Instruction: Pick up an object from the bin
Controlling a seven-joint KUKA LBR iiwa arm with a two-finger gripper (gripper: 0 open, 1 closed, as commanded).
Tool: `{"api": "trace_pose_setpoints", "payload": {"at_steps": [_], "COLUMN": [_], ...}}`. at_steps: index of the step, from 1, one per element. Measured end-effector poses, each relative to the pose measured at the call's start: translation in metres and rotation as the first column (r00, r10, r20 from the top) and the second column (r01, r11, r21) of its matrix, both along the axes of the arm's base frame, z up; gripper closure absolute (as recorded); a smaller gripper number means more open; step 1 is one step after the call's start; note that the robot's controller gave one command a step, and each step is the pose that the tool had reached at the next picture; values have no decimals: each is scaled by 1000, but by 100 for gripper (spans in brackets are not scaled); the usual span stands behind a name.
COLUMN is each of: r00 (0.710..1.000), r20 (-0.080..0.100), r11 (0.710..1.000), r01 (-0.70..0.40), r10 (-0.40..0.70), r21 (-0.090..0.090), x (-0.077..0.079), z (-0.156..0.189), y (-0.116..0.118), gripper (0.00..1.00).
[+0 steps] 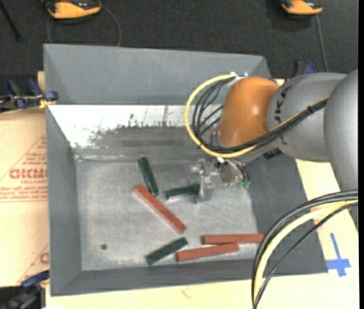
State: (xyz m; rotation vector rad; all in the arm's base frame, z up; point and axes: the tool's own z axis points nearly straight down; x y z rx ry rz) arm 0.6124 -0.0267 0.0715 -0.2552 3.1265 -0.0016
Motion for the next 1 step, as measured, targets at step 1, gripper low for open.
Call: {"api": "trace_pose_setpoints", "payload": {"at_steps": [1], "r00": [1000], "r20": [10], "r11": [1000], "r01": [-16], "r10": [16], "r21": [-2], "x": [29], "z": [147], "y": [-10], "gripper": [100]}}
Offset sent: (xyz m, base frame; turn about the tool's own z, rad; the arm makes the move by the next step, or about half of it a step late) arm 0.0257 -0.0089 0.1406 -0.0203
